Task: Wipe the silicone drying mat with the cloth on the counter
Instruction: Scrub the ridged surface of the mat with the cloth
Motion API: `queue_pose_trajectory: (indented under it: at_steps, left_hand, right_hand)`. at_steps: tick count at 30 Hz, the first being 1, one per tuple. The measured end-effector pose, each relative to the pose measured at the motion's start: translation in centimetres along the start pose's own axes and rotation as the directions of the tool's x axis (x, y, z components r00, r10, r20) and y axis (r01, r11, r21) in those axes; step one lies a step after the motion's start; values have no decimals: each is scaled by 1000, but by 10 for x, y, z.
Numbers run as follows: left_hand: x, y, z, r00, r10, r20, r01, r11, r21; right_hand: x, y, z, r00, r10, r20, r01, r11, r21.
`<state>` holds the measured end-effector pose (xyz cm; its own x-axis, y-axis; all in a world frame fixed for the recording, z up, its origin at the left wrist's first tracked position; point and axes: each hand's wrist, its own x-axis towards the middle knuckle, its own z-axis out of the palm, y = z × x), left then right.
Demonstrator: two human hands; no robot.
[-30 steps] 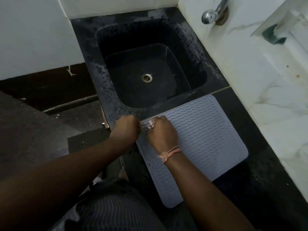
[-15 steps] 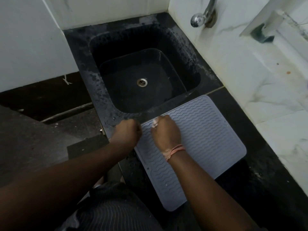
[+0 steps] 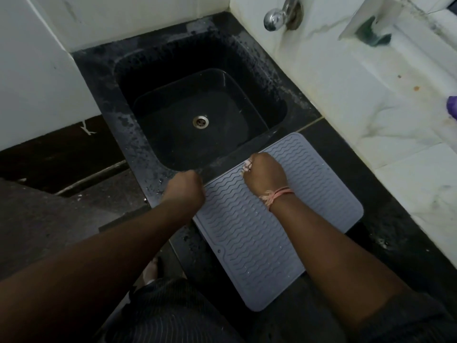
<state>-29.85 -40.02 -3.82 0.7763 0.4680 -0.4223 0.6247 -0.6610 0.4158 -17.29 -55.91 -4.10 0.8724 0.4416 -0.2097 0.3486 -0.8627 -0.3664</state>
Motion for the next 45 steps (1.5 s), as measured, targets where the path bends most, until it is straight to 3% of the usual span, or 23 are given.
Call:
queue_pose_trajectory:
  at_steps: [7, 12, 19, 23, 27, 30, 34, 42, 45]
  left_hand:
    - [0, 2, 5, 1000, -17, -15, 17, 1000, 21]
    - [4, 6, 2, 1000, -21, -8, 22, 997, 76]
    - [5, 8, 4, 1000, -20, -17, 22, 993, 117]
    - [2, 9, 10, 997, -25, -71, 32, 994, 102]
    - [5, 21, 11, 996, 84, -22, -83, 996, 11]
    - [11, 28, 10, 985, 170, -28, -168, 984, 57]
    - [15, 26, 11, 978, 206, -21, -202, 973, 109]
    - [23, 27, 12, 984, 172, 44, -175, 981, 84]
    - [20, 30, 14, 979, 201, 17, -202, 976, 83]
  right_hand:
    - [-52, -49, 43, 988, -151, -36, 152, 988, 12]
    - [-31, -24, 28, 980, -198, -1, 198, 980, 25]
    - [22, 28, -10, 996, -5, -94, 9, 999, 50]
    - [11, 24, -4, 993, 41, -112, -36, 998, 42]
    - [-24, -6, 19, 993, -42, -107, 54, 992, 110]
    - [-40, -27, 36, 987, -138, -80, 145, 986, 86]
    - [-29, -18, 29, 984, -157, -90, 165, 982, 93]
    - [39, 41, -13, 983, 90, -157, -67, 987, 148]
    - [35, 39, -10, 972, 110, -207, -85, 989, 125]
